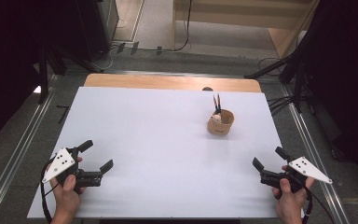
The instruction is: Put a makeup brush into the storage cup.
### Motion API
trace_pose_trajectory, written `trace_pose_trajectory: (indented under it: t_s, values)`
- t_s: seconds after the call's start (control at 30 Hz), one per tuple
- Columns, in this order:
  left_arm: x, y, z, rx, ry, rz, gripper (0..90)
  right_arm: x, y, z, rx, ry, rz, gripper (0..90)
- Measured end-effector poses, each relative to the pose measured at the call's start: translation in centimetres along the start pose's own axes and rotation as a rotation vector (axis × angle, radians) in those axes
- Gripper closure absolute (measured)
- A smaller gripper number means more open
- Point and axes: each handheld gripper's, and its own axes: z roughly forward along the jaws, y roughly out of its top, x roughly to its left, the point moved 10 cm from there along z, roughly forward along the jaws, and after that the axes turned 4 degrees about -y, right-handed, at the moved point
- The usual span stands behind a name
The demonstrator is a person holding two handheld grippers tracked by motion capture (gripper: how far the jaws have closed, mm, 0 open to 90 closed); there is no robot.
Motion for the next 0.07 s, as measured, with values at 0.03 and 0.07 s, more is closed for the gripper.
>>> trace_pose_trajectory:
  t_s: [0.03, 0.07]
  values:
    - [-0.01, 0.02, 0.01, -0.001, -0.001, 0.0, 0.0, -0.04, 0.03, 0.01, 0.0, -0.009, 0.003, 0.0]
    - [-0.02, 0.05, 0.0, -0.001, 0.0, 0.0, 0.0, -0.08, 0.07, 0.04, 0.003, -0.015, 0.009, 0.0]
